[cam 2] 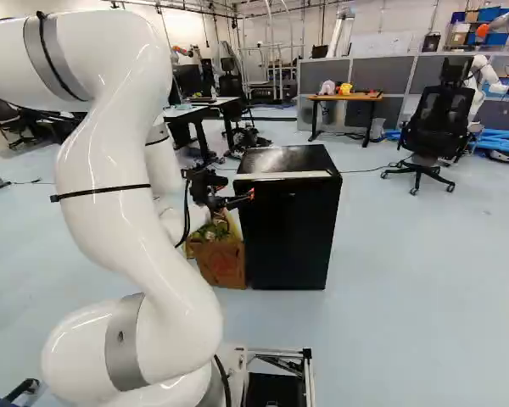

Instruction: Grab a drink from the fridge

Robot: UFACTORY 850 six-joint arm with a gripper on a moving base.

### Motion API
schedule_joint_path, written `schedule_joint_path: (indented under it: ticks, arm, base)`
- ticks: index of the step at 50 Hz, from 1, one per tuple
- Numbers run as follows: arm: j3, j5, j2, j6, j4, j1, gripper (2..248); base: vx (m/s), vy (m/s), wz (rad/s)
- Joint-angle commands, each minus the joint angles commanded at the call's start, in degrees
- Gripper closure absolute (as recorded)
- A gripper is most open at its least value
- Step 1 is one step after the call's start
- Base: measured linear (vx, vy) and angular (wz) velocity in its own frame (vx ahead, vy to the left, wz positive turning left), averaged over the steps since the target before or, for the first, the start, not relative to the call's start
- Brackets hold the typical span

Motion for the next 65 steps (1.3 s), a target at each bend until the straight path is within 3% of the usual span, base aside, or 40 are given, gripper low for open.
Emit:
schedule_joint_path:
  ticks: [65]
  arm:
    - [-7.1, 0.0, -4.5, 0.0, 18.2, 5.9, 3]
  base:
    - [0.000, 0.000, 0.000]
